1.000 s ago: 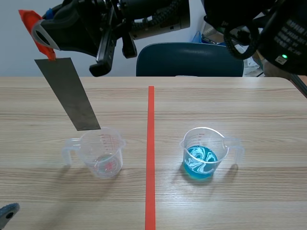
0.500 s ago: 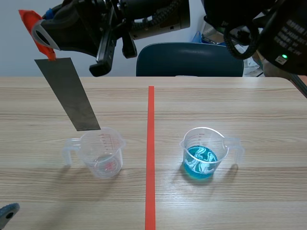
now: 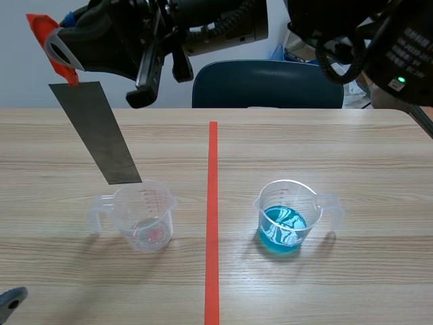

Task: Do the redox reaction experiment

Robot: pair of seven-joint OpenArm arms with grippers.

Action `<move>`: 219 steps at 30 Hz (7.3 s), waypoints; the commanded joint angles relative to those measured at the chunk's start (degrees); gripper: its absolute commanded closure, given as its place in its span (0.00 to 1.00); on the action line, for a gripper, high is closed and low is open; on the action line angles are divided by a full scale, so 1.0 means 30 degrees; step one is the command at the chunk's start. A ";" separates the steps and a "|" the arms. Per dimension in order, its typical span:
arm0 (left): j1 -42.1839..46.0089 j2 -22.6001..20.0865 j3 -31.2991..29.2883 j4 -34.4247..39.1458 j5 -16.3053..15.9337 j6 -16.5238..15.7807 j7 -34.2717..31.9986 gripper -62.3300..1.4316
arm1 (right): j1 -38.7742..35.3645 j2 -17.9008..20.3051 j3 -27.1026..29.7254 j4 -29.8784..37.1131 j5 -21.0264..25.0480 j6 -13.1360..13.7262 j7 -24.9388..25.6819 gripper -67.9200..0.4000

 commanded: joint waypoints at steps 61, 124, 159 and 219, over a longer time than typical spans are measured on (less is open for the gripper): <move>0.0051 0.0051 -0.0211 0.0357 -0.0117 -0.0036 -0.0284 0.00 | -0.0219 -0.0015 -0.0525 -0.0954 -0.0168 0.0000 0.1151 0.98; 0.0051 0.0051 -0.0211 0.0357 -0.0117 -0.0029 -0.0270 0.00 | -0.1311 -0.1909 -0.3213 -0.8233 -0.9114 -0.0583 0.8852 0.99; 0.0051 0.0051 -0.0211 0.0357 -0.0117 -0.0029 -0.0270 0.00 | -0.1319 -0.1923 -0.3213 -0.8233 -0.9034 0.0750 0.7941 0.00; 0.0051 0.0051 -0.0211 0.0357 -0.0117 -0.0029 -0.0277 0.00 | -0.1319 -0.1923 -0.3213 -0.8233 -0.8947 0.1020 0.8036 0.00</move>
